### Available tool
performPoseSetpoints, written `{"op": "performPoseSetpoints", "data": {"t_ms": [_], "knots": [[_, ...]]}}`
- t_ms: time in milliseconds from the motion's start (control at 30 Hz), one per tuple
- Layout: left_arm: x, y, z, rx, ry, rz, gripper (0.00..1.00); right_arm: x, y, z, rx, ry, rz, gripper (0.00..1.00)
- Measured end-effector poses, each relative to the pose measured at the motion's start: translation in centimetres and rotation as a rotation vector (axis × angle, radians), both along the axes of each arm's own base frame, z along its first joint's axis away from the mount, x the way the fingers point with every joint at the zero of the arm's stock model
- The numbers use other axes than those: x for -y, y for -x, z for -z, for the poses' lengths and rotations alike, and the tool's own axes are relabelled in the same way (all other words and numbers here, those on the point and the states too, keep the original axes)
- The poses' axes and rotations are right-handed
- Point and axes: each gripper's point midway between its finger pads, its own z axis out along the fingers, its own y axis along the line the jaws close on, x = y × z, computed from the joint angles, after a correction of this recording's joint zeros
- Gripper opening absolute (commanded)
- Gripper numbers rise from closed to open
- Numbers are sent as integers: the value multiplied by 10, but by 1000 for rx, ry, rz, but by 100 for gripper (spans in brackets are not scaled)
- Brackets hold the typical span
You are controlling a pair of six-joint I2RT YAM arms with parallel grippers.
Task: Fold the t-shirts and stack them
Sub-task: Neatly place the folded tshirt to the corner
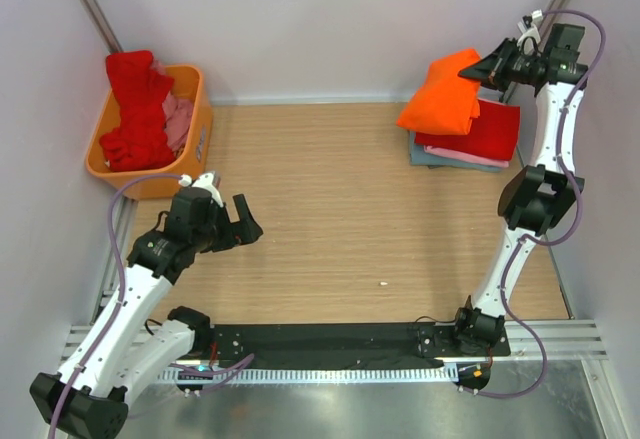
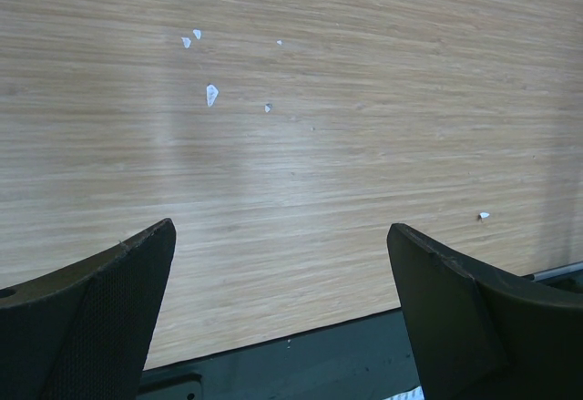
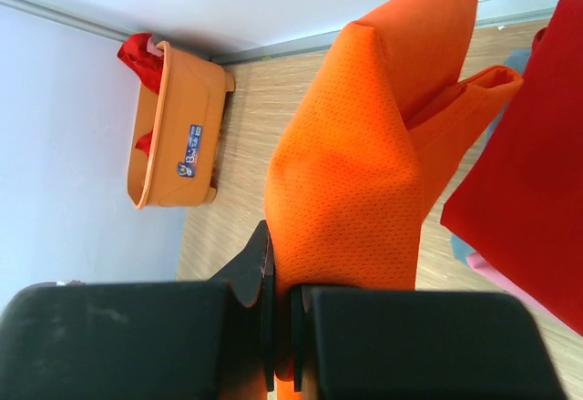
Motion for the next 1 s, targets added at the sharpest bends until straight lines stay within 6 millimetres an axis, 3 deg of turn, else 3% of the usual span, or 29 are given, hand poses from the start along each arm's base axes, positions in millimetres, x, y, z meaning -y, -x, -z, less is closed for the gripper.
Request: {"op": "performPoseSetpoints", "data": {"t_ms": [300, 567, 700, 833, 1000], "knots": [[0, 0, 0, 1, 0, 2, 99, -4, -2, 7, -9, -7, -17, 1], [0, 0, 0, 1, 0, 2, 100, 6, -12, 77, -159, 13, 0, 1], [0, 0, 0, 1, 0, 2, 100, 13, -11, 87, -184, 24, 14, 1], [0, 0, 0, 0, 0, 2, 100, 28, -11, 89, -181, 41, 45, 1], [1, 1, 0, 1, 0, 7, 100, 72, -9, 96, -195, 82, 145, 1]]}}
